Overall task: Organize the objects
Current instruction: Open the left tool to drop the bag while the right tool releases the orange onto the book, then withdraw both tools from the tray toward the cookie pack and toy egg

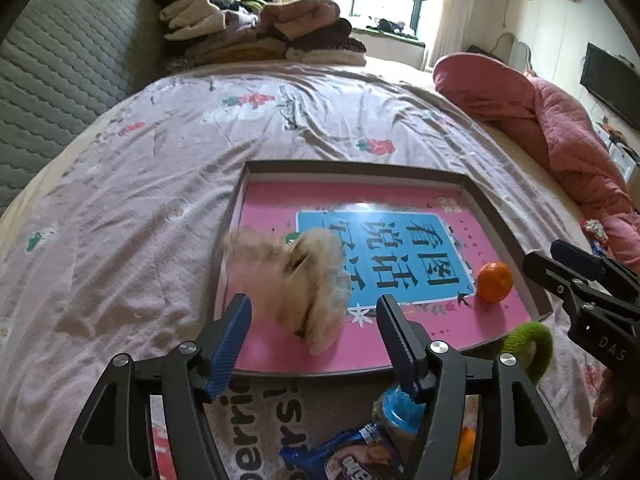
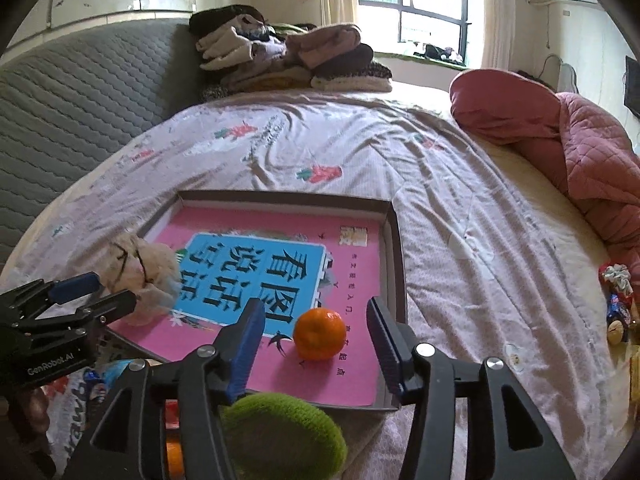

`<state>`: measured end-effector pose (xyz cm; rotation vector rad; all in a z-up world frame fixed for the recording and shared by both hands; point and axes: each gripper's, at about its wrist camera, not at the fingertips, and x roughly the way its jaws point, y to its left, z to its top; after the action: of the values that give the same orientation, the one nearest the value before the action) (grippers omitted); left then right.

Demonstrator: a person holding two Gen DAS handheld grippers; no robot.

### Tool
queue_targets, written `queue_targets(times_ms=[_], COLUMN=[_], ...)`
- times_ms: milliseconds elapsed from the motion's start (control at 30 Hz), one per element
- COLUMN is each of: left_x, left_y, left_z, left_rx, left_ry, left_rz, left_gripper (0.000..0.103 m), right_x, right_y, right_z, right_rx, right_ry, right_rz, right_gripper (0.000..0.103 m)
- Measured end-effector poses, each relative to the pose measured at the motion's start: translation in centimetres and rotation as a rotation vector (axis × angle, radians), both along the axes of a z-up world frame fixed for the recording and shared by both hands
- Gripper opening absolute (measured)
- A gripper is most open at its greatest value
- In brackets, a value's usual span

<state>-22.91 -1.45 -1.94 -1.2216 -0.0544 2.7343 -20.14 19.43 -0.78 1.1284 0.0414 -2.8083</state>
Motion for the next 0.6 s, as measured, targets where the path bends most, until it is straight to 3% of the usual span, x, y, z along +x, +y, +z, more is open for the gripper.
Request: queue_targets(times_ms=[600], left_x=[5.6], left_y=[0.4], left_z=[4.1], left_rx=[-0.021], left_ry=[0.101], left_rz=[-0.013], left_gripper=[0.071], right_x=[5.1], right_y=[-0.4], right_z=[5.0], right_rx=[-0.022], right_ry=[0.123], right_rz=[0.024], right_gripper=[0.060])
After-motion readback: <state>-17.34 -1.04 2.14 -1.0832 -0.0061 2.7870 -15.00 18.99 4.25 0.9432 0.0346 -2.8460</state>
